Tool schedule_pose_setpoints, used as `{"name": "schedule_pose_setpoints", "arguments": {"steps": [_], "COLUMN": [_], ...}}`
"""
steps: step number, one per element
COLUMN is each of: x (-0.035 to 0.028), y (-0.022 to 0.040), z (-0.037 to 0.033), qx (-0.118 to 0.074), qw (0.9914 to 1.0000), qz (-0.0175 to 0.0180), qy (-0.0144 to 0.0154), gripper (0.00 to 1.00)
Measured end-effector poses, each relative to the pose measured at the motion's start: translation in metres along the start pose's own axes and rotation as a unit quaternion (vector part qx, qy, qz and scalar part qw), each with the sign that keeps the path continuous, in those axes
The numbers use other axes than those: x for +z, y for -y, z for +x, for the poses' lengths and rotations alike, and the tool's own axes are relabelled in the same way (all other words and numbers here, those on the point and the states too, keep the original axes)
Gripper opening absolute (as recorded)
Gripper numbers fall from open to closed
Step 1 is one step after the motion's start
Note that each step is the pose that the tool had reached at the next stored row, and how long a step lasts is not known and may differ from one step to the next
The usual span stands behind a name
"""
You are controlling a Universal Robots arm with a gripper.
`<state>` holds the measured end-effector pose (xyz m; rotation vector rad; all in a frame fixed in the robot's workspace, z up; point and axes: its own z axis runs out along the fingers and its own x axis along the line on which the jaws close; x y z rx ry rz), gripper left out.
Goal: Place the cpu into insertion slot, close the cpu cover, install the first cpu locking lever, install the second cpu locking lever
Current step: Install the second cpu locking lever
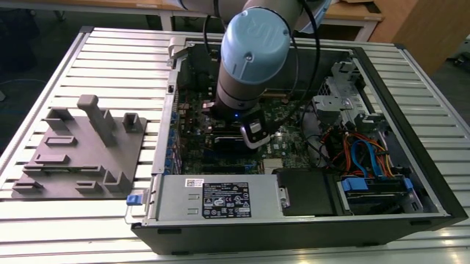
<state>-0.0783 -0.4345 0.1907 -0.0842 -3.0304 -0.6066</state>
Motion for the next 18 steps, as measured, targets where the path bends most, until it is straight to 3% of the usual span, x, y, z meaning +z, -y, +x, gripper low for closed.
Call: {"name": "schedule_pose_setpoints", "arguments": {"steps": [9,18], "x": [-0.0199,-0.0208], "y": [-0.0083,-0.0087], "z": [0.0013,0.0014], "qx": [0.000,0.000], "qw": [1.00000,1.00000], "qz": [0.0000,0.0001], "qy": [0.0000,-0.0002], "gripper": [0.11,0.11]}}
